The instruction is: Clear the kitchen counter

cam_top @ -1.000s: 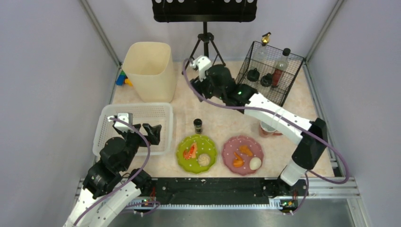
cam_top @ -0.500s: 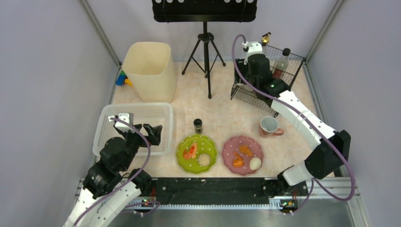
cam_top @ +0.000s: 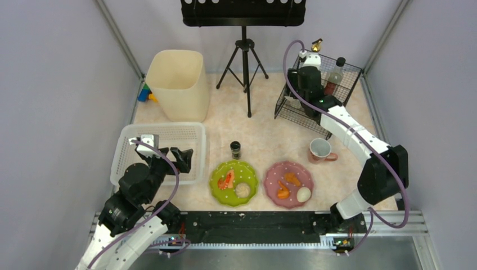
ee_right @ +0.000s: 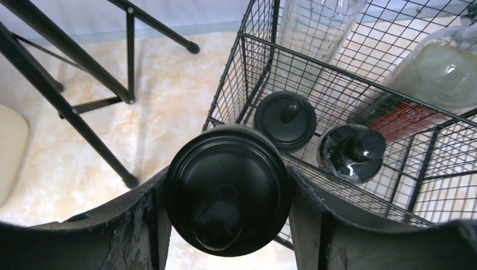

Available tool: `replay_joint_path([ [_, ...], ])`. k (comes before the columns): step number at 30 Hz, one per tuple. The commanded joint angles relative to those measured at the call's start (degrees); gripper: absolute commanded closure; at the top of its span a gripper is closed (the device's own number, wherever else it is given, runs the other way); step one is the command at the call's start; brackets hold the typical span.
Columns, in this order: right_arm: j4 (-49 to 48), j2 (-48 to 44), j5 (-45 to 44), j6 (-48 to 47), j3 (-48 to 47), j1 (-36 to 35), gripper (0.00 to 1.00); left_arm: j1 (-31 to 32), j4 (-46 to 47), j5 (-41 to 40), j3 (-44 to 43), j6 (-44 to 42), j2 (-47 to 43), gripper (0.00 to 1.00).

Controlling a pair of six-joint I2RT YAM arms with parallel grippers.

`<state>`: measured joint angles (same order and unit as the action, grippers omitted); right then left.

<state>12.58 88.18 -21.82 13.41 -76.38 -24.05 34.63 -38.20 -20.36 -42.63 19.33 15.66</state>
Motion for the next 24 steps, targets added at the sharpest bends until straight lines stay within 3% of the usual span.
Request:
replay_joint_path([
  [1, -7.86, 1.38, -2.2, 4.14, 0.54, 0.9, 1.0, -0.22, 2.06, 0.8, -0.36, -0.68, 0.17, 0.01],
  [9, -9.69, 3.62, -3.23, 6.09, 2.14, 0.92, 1.0, -0.18, 2.16, 1.1, -0.36, -0.79, 0.2, 0.01],
  [24, -11.65, -6.42, -0.07, 6.34, 9.23, 0.82, 1.0, -0.24, 2.39, 1.58, -0.3, -0.93, 0.34, 0.01],
])
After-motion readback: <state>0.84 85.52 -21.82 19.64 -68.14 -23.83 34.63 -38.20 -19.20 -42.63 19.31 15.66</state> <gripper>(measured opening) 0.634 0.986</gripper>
